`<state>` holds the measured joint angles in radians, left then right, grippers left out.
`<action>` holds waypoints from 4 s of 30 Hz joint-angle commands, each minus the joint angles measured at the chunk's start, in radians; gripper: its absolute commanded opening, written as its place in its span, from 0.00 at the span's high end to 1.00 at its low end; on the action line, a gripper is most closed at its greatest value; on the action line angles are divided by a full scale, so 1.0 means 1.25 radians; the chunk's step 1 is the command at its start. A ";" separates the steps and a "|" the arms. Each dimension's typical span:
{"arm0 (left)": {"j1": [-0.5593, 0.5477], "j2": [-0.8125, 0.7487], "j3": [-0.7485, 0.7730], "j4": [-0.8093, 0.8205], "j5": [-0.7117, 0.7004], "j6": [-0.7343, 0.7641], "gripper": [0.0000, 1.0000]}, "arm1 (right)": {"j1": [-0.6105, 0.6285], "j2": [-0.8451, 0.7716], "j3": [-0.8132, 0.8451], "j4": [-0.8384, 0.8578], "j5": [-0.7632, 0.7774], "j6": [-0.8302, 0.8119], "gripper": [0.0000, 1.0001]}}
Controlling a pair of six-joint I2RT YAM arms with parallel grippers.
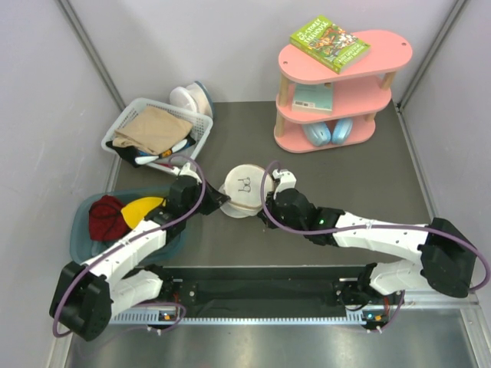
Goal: Unzip the laundry bag and remove the bra
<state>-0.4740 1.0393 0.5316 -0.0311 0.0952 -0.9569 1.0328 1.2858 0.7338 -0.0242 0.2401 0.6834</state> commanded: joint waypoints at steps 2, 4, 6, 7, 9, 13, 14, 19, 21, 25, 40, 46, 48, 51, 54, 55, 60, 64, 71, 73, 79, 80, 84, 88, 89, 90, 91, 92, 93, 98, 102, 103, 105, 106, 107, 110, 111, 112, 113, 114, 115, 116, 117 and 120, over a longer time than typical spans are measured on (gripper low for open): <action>0.012 0.032 0.059 0.019 -0.032 0.051 1.00 | -0.005 -0.001 0.017 0.006 0.004 -0.012 1.00; 0.013 0.064 0.080 0.045 -0.031 0.070 1.00 | -0.005 0.006 0.020 0.013 -0.009 -0.012 1.00; 0.020 0.092 0.100 0.052 -0.030 0.083 1.00 | -0.005 0.016 0.023 0.048 -0.032 -0.010 1.00; 0.023 0.118 0.124 0.053 -0.025 0.093 1.00 | -0.005 0.018 0.024 0.057 -0.041 -0.009 1.00; 0.048 0.143 0.148 0.049 -0.008 0.100 0.96 | -0.005 0.034 0.030 0.088 -0.069 -0.003 1.00; 0.071 0.165 0.186 0.030 0.037 0.111 0.38 | -0.004 0.075 0.052 0.138 -0.111 0.008 1.00; 0.071 0.160 0.183 0.029 0.037 0.113 0.29 | -0.004 0.084 0.064 0.146 -0.117 0.010 1.00; 0.071 0.087 0.127 -0.055 0.037 0.104 0.25 | -0.004 0.149 0.120 0.160 -0.143 -0.006 1.00; 0.071 0.056 0.098 -0.059 0.050 0.089 0.24 | -0.005 0.176 0.147 0.163 -0.155 -0.015 1.00; 0.070 -0.032 0.013 -0.048 0.088 0.023 0.25 | -0.005 0.218 0.182 0.174 -0.176 -0.021 1.00; 0.070 -0.006 -0.019 0.015 0.097 -0.005 0.46 | -0.004 0.242 0.193 0.188 -0.206 -0.015 1.00; 0.071 0.029 0.001 0.019 0.087 0.001 0.96 | -0.004 0.235 0.189 0.176 -0.201 -0.020 1.00; 0.070 0.029 0.007 0.016 0.080 0.005 1.00 | -0.004 0.239 0.187 0.176 -0.201 -0.021 1.00; 0.071 0.028 0.008 0.015 0.072 0.008 1.00 | -0.004 0.242 0.186 0.176 -0.201 -0.020 1.00; 0.070 0.026 0.009 0.009 0.065 0.013 1.00 | -0.005 0.238 0.185 0.174 -0.201 -0.020 1.00; 0.070 0.026 0.010 0.008 0.063 0.016 1.00 | -0.004 0.237 0.184 0.174 -0.201 -0.020 1.00; 0.071 0.028 0.014 -0.003 0.047 0.024 1.00 | -0.005 0.216 0.164 0.163 -0.195 -0.014 1.00; 0.074 0.025 0.014 -0.006 0.025 0.030 1.00 | -0.005 0.191 0.120 0.150 -0.169 -0.003 1.00; 0.086 0.025 0.023 -0.016 0.020 0.045 1.00 | -0.014 0.092 0.024 0.116 -0.097 0.021 1.00; 0.086 0.026 0.023 -0.012 0.022 0.046 1.00 | -0.019 0.077 0.006 0.102 -0.085 0.023 1.00; 0.088 0.045 0.039 -0.006 0.031 0.061 1.00 | -0.026 0.051 0.001 0.065 -0.055 0.009 1.00; 0.087 0.053 0.043 0.000 0.032 0.067 1.00 | -0.024 0.049 0.002 0.066 -0.057 0.008 1.00; 0.088 0.096 0.073 0.019 0.061 0.084 1.00 | -0.025 0.057 0.020 0.070 -0.068 -0.003 1.00; 0.088 0.183 0.135 0.065 0.074 0.110 0.98 | -0.025 0.072 0.030 0.090 -0.100 -0.007 1.00; 0.088 0.200 0.151 0.062 0.075 0.124 0.91 | -0.025 0.076 0.030 0.105 -0.107 -0.004 1.00; 0.090 0.215 0.169 0.056 0.081 0.130 0.81 | -0.025 0.082 0.036 0.111 -0.115 -0.006 1.00; 0.091 0.243 0.203 0.047 0.099 0.138 0.70 | -0.025 0.095 0.040 0.117 -0.129 -0.002 1.00; 0.091 0.253 0.216 0.037 0.104 0.141 0.48 | -0.024 0.100 0.044 0.132 -0.136 0.001 1.00; 0.092 0.259 0.227 0.029 0.112 0.142 0.41 | -0.024 0.108 0.052 0.141 -0.143 0.005 1.00; 0.092 0.224 0.209 -0.018 0.087 0.151 0.27 | -0.020 0.165 0.090 0.183 -0.177 0.014 1.00; 0.091 0.146 0.153 -0.076 0.049 0.151 0.27 | -0.018 0.208 0.141 0.185 -0.188 0.006 1.00; 0.092 0.109 0.125 -0.089 0.045 0.143 0.27 | -0.018 0.223 0.148 0.186 -0.209 0.004 1.00; 0.092 0.072 0.098 -0.101 0.038 0.132 0.27 | -0.016 0.237 0.169 0.191 -0.219 0.002 1.00; 0.092 0.038 0.073 -0.115 0.034 0.123 0.27 | -0.015 0.251 0.176 0.196 -0.226 0.002 1.00; 0.091 0.022 0.062 -0.119 0.028 0.118 0.27 | -0.015 0.256 0.186 0.197 -0.230 0.001 1.00; 0.091 -0.028 0.028 -0.109 0.021 0.096 0.27 | -0.013 0.277 0.202 0.205 -0.242 0.002 1.00; 0.092 -0.037 0.020 -0.102 0.023 0.091 0.27 | -0.010 0.282 0.206 0.206 -0.245 0.003 1.00; 0.092 -0.039 0.010 -0.092 0.034 0.081 0.28 | -0.010 0.288 0.208 0.208 -0.249 0.004 1.00; 0.092 -0.037 0.008 -0.072 0.038 0.076 0.28 | -0.010 0.291 0.211 0.208 -0.251 0.004 1.00; 0.091 -0.029 0.008 -0.067 0.044 0.073 0.28 | -0.008 0.293 0.212 0.208 -0.252 0.004 1.00; 0.091 -0.023 0.010 -0.062 0.050 0.072 0.29 | -0.005 0.295 0.213 0.207 -0.253 0.004 1.00; 0.091 -0.014 0.012 -0.057 0.054 0.073 0.35 | -0.004 0.296 0.211 0.207 -0.252 0.005 1.00; 0.091 0.004 0.016 -0.057 0.056 0.076 0.40 | -0.004 0.293 0.209 0.207 -0.251 0.004 1.00; 0.091 0.032 0.029 -0.056 0.058 0.084 0.65 | -0.003 0.287 0.203 0.206 -0.246 0.003 1.00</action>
<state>-0.3626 1.0416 0.5488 -0.1604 0.1532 -0.8543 1.0206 1.6485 0.9512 0.1871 -0.0578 0.6922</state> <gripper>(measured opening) 0.475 0.019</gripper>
